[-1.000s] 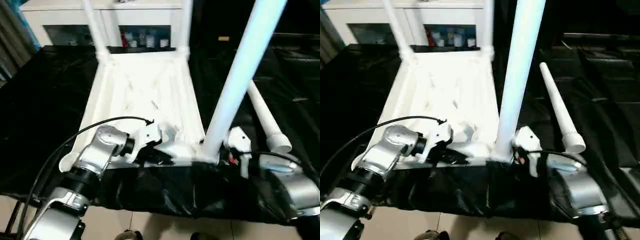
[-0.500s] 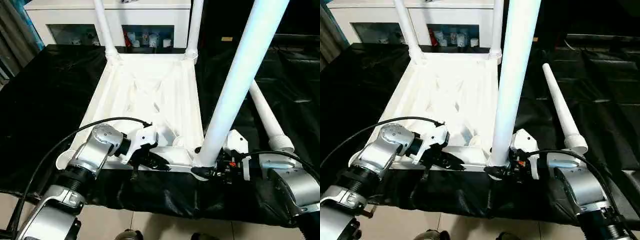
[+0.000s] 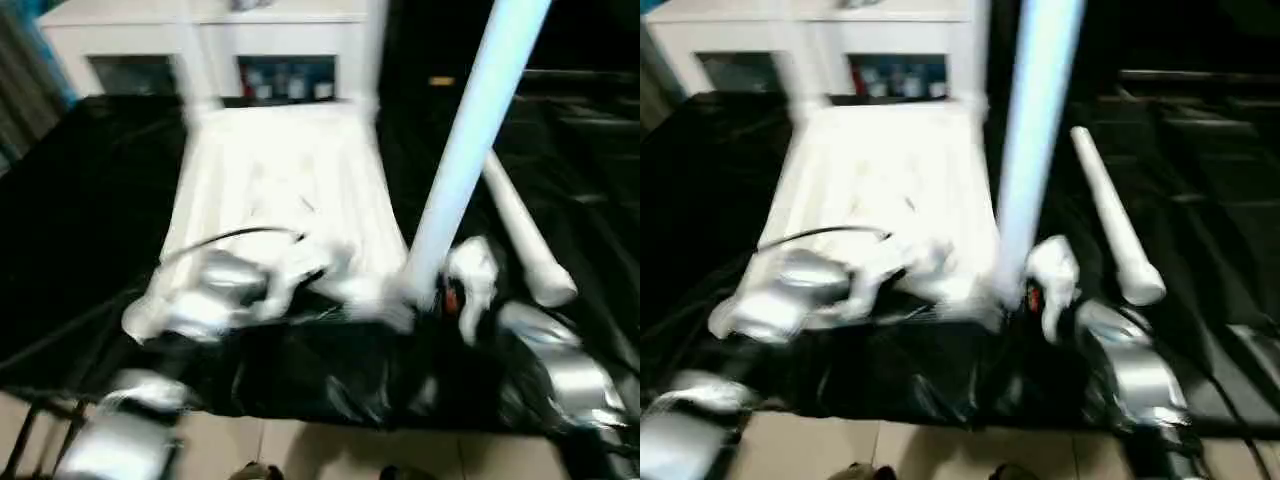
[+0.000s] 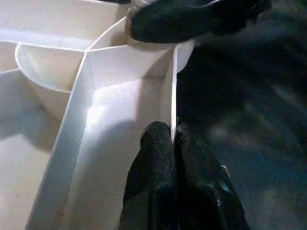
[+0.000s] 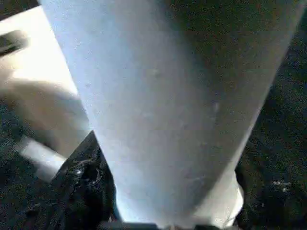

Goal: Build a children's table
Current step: Rotate leg to tighten

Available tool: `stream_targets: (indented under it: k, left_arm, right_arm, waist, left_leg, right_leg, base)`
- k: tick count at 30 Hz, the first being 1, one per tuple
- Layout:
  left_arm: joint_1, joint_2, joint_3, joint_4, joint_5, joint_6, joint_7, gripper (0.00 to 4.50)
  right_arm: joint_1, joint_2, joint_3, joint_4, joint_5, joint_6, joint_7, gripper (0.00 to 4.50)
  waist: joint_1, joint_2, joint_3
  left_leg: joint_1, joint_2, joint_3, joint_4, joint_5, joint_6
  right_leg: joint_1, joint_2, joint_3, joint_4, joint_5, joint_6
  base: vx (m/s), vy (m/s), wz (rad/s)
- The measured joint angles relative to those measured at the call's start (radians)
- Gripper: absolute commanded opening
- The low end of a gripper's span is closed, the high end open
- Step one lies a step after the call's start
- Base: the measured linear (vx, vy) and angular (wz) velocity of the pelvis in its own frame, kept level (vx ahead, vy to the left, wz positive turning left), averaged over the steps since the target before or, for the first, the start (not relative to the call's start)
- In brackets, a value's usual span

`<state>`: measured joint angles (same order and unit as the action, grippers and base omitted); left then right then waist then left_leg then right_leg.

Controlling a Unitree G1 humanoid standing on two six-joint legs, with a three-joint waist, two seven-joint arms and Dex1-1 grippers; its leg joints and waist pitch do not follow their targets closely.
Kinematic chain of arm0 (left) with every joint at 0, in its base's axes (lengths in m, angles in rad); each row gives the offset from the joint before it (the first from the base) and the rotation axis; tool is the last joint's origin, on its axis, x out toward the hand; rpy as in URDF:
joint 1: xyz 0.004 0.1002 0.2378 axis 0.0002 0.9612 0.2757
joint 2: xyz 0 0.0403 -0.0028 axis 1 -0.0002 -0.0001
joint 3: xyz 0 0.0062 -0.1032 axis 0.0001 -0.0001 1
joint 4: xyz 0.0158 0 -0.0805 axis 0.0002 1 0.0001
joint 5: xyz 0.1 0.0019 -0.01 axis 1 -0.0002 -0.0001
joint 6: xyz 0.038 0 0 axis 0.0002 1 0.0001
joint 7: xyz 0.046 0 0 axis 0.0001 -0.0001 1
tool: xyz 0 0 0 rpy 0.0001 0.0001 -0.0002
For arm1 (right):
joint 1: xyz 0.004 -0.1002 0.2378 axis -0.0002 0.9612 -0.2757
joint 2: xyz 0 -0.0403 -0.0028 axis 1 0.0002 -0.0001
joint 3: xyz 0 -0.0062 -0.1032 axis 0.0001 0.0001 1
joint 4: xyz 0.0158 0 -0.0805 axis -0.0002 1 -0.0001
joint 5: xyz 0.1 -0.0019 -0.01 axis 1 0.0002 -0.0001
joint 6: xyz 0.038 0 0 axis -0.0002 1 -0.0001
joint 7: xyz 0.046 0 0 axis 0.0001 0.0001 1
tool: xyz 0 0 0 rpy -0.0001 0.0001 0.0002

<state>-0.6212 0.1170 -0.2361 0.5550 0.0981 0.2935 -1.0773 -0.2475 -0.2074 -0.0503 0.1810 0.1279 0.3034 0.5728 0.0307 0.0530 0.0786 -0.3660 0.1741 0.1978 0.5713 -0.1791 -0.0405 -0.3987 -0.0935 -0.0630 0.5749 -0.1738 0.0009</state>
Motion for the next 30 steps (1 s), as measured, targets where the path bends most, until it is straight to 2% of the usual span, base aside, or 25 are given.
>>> stream_targets:
  k: [2, 6, 8, 11, 15, 18, 20, 25, 30]
  left_arm:
    - [0.002, -0.034, 0.003, -0.002, 0.01, 0.012, 0.064, 0.0]
    - [0.024, -0.048, 0.001, -0.031, 0.02, 0.013, 0.112, 0.0]
    - [0.033, -0.05, -0.001, -0.041, 0.036, 0.002, 0.124, 0.0]
    - [0.033, -0.05, -0.006, -0.041, 0.043, -0.011, 0.13, 0.0]
    - [0.033, -0.049, -0.007, -0.041, 0.044, -0.017, 0.123, 0.0]
    - [0.033, -0.039, -0.01, -0.042, 0.04, -0.028, 0.098, 0.0]
    - [0.033, -0.008, -0.017, -0.052, 0.025, -0.036, 0.05, 0.0]
    - [0.033, 0.049, -0.021, -0.052, -0.005, -0.075, -0.071, 0.0]
    - [0.034, 0.118, -0.029, -0.052, -0.03, -0.103, -0.206, 0.0]
  right_arm:
    - [-0.007, 0.048, -0.027, 0.007, -0.012, 0.0, -0.099, 2.75]
    - [-0.014, 0.079, -0.03, 0.01, -0.029, -0.007, -0.167, 2.75]
    - [-0.014, 0.099, -0.03, 0.017, -0.057, -0.032, -0.193, 3.45]
    - [-0.014, 0.112, -0.03, 0.019, -0.061, -0.046, -0.202, 3.48]
    - [-0.012, 0.107, -0.03, 0.018, -0.057, -0.047, -0.19, 3.94]
    - [0.001, 0.08, -0.019, 0.006, -0.047, -0.054, -0.136, 4.07]
    - [0.013, 0.036, 0.005, -0.011, -0.045, -0.054, -0.055, 4.38]
    - [0.035, -0.062, 0.059, -0.051, -0.019, -0.056, 0.119, 4.38]
    - [0.064, -0.17, 0.117, -0.104, 0.028, -0.051, 0.319, 4.38]
  waist:
    - [-0.001, 0.004, -0.003]
    - [0.0, 0.008, -0.006]
    - [-0.002, 0.01, -0.007]
    - [-0.002, 0.01, -0.007]
    - [-0.003, 0.01, -0.007]
    - [-0.003, 0.01, -0.007]
    - [-0.003, 0.011, -0.008]
    - [0.002, 0.011, -0.008]
    - [0.013, 0.013, -0.006]
  left_leg:
    - [0.0, -0.001, 0.0, -0.001, 0.0, 0.0]
    - [0.0, 0.0, -0.001, -0.004, 0.0, 0.0]
    - [-0.001, 0.0, -0.001, -0.004, 0.0, 0.0]
    - [0.0, 0.0, -0.001, -0.004, 0.0, 0.0]
    - [0.0, 0.0, 0.0, -0.004, 0.0, 0.0]
    - [0.0, 0.0, 0.0, -0.005, 0.0, 0.0]
    - [-0.002, 0.0, 0.0, -0.007, 0.0, 0.0]
    - [-0.005, 0.001, -0.001, -0.012, 0.0, 0.0]
    - [-0.008, 0.001, -0.001, -0.009, 0.001, 0.005]
  right_leg:
    - [0.0, 0.0, 0.001, 0.0, 0.0, 0.0]
    - [0.0, 0.001, -0.001, 0.0, -0.001, 0.001]
    - [0.0, 0.001, -0.001, 0.0, -0.001, 0.002]
    - [-0.001, 0.001, 0.0, 0.0, -0.002, 0.003]
    - [-0.001, 0.001, 0.0, -0.001, -0.002, 0.003]
    - [-0.002, 0.001, 0.0, -0.001, -0.002, 0.003]
    - [-0.004, 0.001, 0.0, -0.001, -0.001, 0.002]
    - [-0.007, 0.001, -0.003, 0.0, -0.001, -0.001]
    - [-0.009, 0.001, -0.004, 0.001, -0.002, -0.001]
  base:
    - [0.0, 0.0, 0.0]
    - [0.0, 0.0, 0.0]
    - [0.0, 0.0, 0.0]
    - [0.0, 0.0, 0.0]
    - [0.0, 0.0, 0.0]
    - [0.0, 0.0, 0.0]
    - [0.0, 0.0, 0.0]
    - [0.0, 0.0, 0.0]
    - [0.0, 0.0, 0.0]
